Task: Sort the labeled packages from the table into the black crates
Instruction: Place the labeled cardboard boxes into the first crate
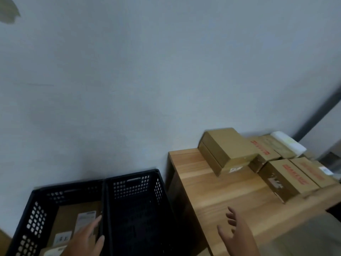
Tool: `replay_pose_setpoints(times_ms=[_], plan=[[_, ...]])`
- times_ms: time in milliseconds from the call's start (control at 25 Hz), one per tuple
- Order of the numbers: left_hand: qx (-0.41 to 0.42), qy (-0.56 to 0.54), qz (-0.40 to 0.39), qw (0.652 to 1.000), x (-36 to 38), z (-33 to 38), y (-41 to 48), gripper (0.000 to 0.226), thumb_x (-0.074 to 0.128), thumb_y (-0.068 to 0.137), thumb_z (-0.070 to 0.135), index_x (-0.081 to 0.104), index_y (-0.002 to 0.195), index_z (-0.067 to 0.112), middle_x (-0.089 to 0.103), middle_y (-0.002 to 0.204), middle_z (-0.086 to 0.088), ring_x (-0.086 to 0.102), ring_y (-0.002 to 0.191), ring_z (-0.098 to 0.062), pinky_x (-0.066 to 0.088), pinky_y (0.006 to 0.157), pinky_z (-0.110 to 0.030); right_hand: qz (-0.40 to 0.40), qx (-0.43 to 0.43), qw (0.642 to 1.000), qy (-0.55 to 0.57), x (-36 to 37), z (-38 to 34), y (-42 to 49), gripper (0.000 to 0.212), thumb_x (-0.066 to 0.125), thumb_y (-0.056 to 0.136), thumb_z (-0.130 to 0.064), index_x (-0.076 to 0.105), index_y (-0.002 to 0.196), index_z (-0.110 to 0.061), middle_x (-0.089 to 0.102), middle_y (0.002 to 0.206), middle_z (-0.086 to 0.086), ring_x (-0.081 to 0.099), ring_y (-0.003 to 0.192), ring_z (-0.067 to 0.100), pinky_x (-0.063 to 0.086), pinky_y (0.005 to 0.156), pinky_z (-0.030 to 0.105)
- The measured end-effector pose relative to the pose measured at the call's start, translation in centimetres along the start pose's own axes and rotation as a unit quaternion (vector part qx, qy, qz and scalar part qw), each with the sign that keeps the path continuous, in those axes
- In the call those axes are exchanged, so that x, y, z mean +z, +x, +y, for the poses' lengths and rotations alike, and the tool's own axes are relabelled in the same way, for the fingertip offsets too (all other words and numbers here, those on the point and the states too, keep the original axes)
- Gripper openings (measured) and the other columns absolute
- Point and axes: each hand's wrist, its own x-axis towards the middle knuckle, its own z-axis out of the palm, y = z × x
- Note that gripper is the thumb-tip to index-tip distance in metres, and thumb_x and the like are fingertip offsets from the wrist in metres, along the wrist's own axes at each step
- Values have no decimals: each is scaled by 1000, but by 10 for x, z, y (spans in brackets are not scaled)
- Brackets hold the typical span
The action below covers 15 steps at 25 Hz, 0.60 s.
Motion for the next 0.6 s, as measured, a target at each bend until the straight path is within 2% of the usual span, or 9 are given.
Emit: replay_pose_setpoints(times_ms=[40, 120, 160, 200, 280, 360, 480, 600], plan=[[8, 25, 19, 999, 10, 7, -1, 58, 73, 77, -23, 58, 132, -10, 58, 135, -35, 60, 121, -50, 44, 107, -53, 12, -7, 1000, 5, -11, 7, 6, 80, 85, 78, -12, 45, 148, -15, 62, 132, 5, 60, 118, 21, 49, 106, 44], [17, 40, 53, 998, 33, 28, -3, 59, 77, 74, -20, 62, 130, -7, 65, 124, -33, 63, 117, -48, 49, 99, -31, 27, -20, 999, 17, -34, 23, 28, 81, 85, 78, -13, 46, 148, -14, 62, 133, 5, 60, 119, 21, 48, 107, 44], [26, 32, 53, 998, 47, 45, -3, 60, 78, 76, -14, 62, 132, -3, 66, 123, -29, 63, 119, -45, 47, 94, -20, 27, -23, 999, 20, -44, 31, 41, 81, 85, 78, -13, 45, 149, -15, 61, 134, 5, 59, 120, 21, 48, 107, 44], [30, 33, 50, 998, 61, 63, -1, 62, 80, 79, -5, 60, 137, 3, 67, 124, -22, 64, 120, -38, 46, 92, -17, 25, -30, 999, 23, -53, 40, 55, 81, 85, 78, -14, 45, 149, -17, 61, 136, 3, 59, 122, 20, 48, 107, 43], [71, 61, 63, 994, 103, 110, 4, 61, 79, 86, 17, 57, 143, 24, 65, 127, 0, 64, 121, -19, 44, 97, -21, 36, -54, 997, 34, -73, 60, 91, 81, 85, 79, -18, 44, 148, -23, 59, 137, -2, 58, 123, 16, 49, 106, 41], [111, 83, 61, 988, 161, 166, 11, 59, 69, 94, 31, 47, 149, 36, 56, 137, 12, 56, 128, -9, 43, 105, -26, 46, -90, 994, 29, -103, 83, 133, 78, 81, 82, -26, 42, 149, -28, 56, 138, -8, 55, 121, 10, 49, 103, 36], [108, 113, 65, 986, 236, 245, 19, 60, 57, 101, 44, 33, 156, 40, 43, 153, 15, 45, 140, -8, 42, 111, -28, 37, -138, 990, -5, -142, 105, 185, 72, 74, 87, -34, 39, 150, -28, 52, 142, -10, 52, 125, 7, 47, 102, 30], [107, 149, 77, 980, 289, 300, 24, 63, 52, 101, 52, 30, 158, 39, 38, 159, 15, 41, 144, -8, 42, 112, -29, 29, -187, 981, -33, -173, 115, 223, 72, 70, 90, -35, 37, 152, -27, 49, 145, -13, 50, 131, 7, 47, 104, 30]])
